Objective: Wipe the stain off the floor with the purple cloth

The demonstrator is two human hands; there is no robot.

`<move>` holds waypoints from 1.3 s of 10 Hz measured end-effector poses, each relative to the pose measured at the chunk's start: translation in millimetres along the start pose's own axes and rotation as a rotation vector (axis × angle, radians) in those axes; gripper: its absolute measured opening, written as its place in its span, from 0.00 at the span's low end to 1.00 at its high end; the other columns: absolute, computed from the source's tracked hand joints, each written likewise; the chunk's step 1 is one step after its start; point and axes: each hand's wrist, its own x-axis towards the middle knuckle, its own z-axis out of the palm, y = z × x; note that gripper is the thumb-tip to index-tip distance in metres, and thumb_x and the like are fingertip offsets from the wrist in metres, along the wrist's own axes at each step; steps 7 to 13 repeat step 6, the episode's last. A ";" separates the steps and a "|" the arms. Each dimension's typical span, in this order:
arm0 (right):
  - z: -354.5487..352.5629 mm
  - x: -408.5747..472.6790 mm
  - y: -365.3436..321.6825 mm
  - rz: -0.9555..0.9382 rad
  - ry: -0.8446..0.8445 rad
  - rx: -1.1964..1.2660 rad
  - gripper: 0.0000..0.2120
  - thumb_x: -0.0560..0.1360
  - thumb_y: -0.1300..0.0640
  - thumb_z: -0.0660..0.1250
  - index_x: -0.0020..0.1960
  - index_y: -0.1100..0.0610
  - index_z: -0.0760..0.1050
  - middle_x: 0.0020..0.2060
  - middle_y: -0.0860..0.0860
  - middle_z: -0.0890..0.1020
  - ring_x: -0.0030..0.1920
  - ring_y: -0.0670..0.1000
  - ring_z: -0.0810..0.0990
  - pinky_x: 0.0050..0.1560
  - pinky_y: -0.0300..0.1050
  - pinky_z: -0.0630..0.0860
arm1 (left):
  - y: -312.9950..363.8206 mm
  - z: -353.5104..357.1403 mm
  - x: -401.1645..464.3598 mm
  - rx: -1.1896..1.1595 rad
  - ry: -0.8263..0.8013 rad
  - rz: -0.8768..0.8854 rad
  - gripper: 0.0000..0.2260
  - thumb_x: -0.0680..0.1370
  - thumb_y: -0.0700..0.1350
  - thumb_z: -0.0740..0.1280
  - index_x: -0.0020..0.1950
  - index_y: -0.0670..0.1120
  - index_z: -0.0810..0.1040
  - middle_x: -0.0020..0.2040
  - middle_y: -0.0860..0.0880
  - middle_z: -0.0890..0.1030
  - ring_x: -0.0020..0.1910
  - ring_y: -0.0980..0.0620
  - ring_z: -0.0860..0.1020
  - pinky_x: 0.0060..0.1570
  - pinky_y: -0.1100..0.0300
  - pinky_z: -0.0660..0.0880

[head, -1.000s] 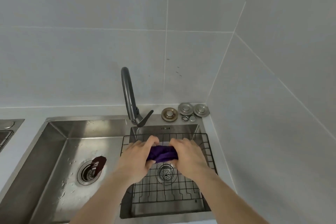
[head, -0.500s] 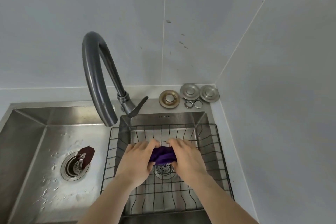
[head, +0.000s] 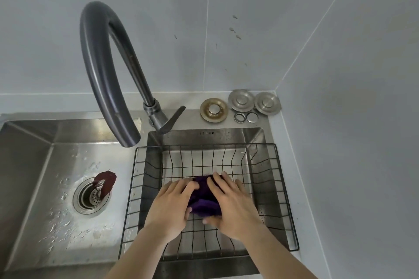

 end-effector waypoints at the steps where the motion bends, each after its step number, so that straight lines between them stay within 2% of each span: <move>1: 6.9 -10.3 -1.0 0.030 -0.023 0.011 0.50 0.72 0.25 0.60 0.82 0.50 0.44 0.83 0.50 0.48 0.82 0.55 0.44 0.80 0.63 0.50 | -0.5 3.4 -4.5 0.003 -0.028 0.000 0.28 0.75 0.50 0.71 0.73 0.57 0.65 0.75 0.53 0.71 0.75 0.49 0.69 0.78 0.51 0.62; 2: 1.4 -17.5 -6.6 0.060 0.016 0.019 0.44 0.75 0.25 0.52 0.82 0.49 0.47 0.83 0.51 0.48 0.82 0.55 0.44 0.79 0.62 0.50 | 3.9 -5.1 -11.2 -0.010 -0.015 0.012 0.29 0.77 0.55 0.67 0.76 0.58 0.62 0.80 0.54 0.65 0.80 0.50 0.62 0.80 0.53 0.51; 3: -12.7 -23.5 -10.5 0.085 0.020 0.032 0.41 0.77 0.27 0.52 0.81 0.46 0.46 0.83 0.52 0.47 0.82 0.55 0.44 0.80 0.61 0.51 | 6.0 -22.8 -19.2 -0.016 0.028 -0.001 0.30 0.79 0.59 0.63 0.79 0.59 0.57 0.81 0.55 0.61 0.80 0.53 0.59 0.79 0.56 0.45; 4: -34.5 -34.5 -15.9 0.118 0.010 0.050 0.40 0.77 0.27 0.50 0.81 0.45 0.47 0.83 0.52 0.47 0.82 0.55 0.45 0.80 0.59 0.52 | 9.7 -45.5 -26.5 0.003 0.074 0.006 0.30 0.80 0.61 0.61 0.80 0.59 0.55 0.81 0.56 0.60 0.81 0.54 0.58 0.80 0.56 0.46; 5: -56.5 -50.5 -25.8 0.141 0.014 0.070 0.43 0.72 0.24 0.42 0.81 0.45 0.49 0.83 0.52 0.50 0.82 0.55 0.48 0.80 0.59 0.52 | 14.1 -68.3 -37.4 0.021 0.112 -0.013 0.32 0.80 0.61 0.62 0.81 0.58 0.54 0.82 0.55 0.60 0.82 0.53 0.56 0.81 0.53 0.47; 6: -70.0 -69.8 -40.3 0.147 0.029 0.045 0.40 0.75 0.25 0.48 0.81 0.44 0.50 0.82 0.52 0.51 0.82 0.56 0.49 0.80 0.60 0.53 | 24.9 -91.0 -60.6 0.059 0.110 -0.027 0.35 0.79 0.63 0.62 0.82 0.58 0.50 0.83 0.55 0.56 0.83 0.52 0.53 0.81 0.52 0.46; 13: -70.0 -69.8 -40.3 0.147 0.029 0.045 0.40 0.75 0.25 0.48 0.81 0.44 0.50 0.82 0.52 0.51 0.82 0.56 0.49 0.80 0.60 0.53 | 24.9 -91.0 -60.6 0.059 0.110 -0.027 0.35 0.79 0.63 0.62 0.82 0.58 0.50 0.83 0.55 0.56 0.83 0.52 0.53 0.81 0.52 0.46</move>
